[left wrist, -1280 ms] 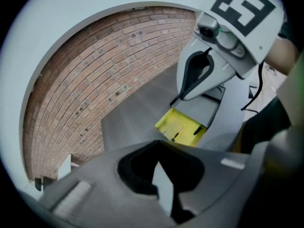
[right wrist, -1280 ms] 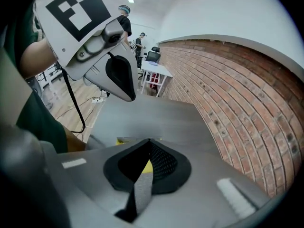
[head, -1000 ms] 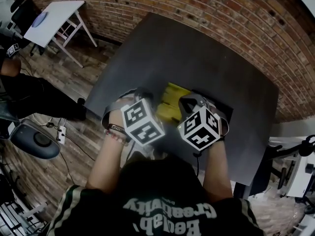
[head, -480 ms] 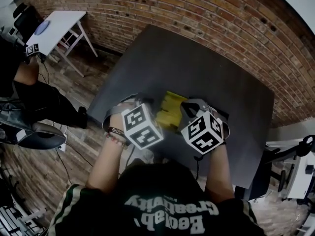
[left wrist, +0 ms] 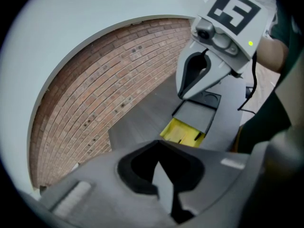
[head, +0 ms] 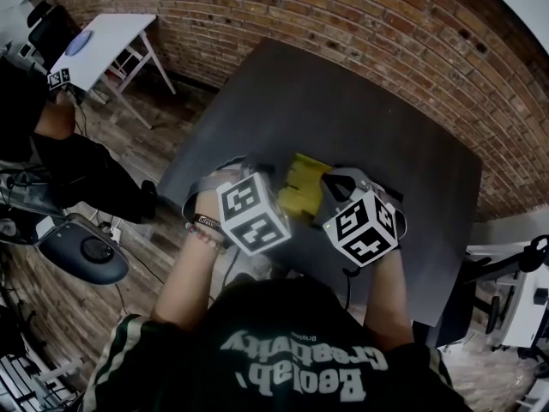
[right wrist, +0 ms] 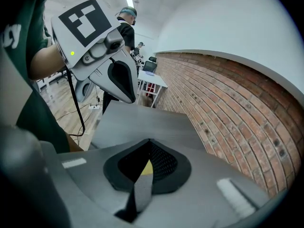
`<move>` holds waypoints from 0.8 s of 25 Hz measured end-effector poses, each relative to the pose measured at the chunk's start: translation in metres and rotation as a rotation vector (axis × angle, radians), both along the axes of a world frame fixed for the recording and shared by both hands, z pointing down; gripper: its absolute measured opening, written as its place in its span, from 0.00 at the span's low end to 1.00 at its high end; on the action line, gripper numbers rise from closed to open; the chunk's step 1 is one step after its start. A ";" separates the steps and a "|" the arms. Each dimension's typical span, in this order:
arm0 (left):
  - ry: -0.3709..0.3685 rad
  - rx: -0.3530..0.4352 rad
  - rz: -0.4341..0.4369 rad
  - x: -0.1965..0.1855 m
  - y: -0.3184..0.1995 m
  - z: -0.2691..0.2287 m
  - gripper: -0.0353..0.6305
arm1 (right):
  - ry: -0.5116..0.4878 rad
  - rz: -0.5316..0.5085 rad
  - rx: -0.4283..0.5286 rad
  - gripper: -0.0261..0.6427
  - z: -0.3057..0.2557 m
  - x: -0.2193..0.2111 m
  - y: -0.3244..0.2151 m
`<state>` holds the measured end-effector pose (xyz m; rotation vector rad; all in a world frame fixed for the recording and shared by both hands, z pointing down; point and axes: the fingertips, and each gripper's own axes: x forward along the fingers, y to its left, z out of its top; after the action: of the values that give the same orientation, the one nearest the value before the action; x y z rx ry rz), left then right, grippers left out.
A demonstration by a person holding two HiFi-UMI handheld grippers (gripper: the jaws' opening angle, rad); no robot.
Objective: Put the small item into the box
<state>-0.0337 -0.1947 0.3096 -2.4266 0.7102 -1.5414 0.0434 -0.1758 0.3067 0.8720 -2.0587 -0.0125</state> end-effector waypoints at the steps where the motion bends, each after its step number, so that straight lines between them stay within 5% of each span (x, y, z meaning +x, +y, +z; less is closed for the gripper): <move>1: 0.001 0.001 -0.001 0.000 0.000 -0.001 0.06 | -0.002 0.000 0.002 0.05 -0.001 0.000 -0.001; 20: 0.000 -0.015 0.009 0.004 -0.010 0.005 0.06 | -0.016 -0.015 -0.007 0.05 0.003 -0.004 -0.013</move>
<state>-0.0301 -0.2045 0.3142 -2.4374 0.6892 -1.5492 0.0394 -0.1883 0.3102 0.8546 -2.0795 -0.0068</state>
